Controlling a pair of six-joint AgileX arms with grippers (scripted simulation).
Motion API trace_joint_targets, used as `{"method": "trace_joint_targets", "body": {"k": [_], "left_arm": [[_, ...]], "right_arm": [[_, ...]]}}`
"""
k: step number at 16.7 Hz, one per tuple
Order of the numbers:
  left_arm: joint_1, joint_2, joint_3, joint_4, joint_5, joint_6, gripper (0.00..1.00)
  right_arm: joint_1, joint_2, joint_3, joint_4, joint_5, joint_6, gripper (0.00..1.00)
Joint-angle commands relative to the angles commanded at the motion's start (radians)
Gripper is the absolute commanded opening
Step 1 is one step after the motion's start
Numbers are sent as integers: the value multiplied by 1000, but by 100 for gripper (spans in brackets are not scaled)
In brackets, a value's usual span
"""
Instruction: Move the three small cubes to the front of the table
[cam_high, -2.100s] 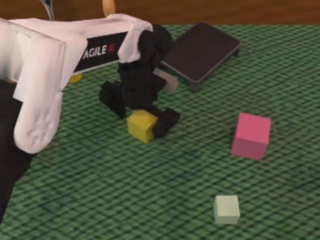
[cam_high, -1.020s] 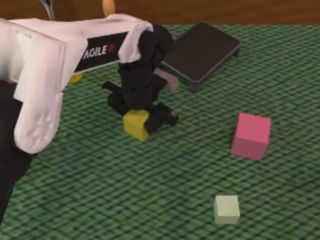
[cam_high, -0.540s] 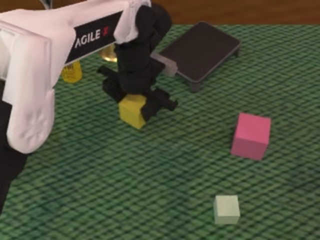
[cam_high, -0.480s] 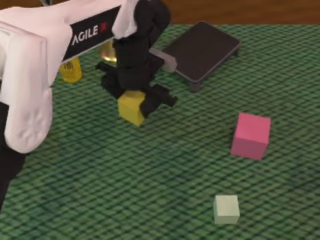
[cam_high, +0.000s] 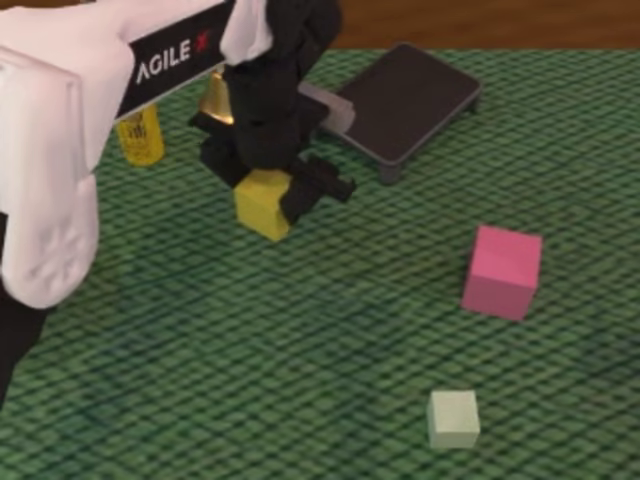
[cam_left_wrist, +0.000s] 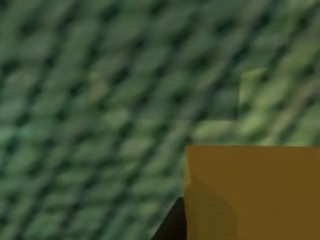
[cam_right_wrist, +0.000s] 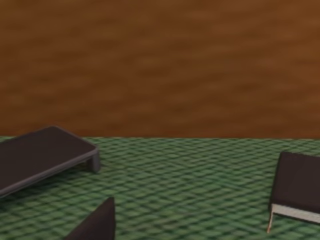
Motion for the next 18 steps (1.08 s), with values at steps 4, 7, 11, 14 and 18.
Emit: {"method": "trace_joint_targets", "body": {"k": [4,7,11,14,18], "left_arm": [[-67,-51,-69,20,-5,-149,0],[-148,-118,-168,44,-10,-349,0],[-274,-220,-329,78,-15,-683,0],[-361,-298,-438,108,-18,-900,0],[-432,-375,-528,142,-23,-1049,0]], "right_arm": [[0,0,0,0,0,0,100],[0,0,0,0,0,0,100],[0,0,0,0,0,0,100],[0,0,0,0,0,0,100],[0,0,0,0,0,0,100]]}}
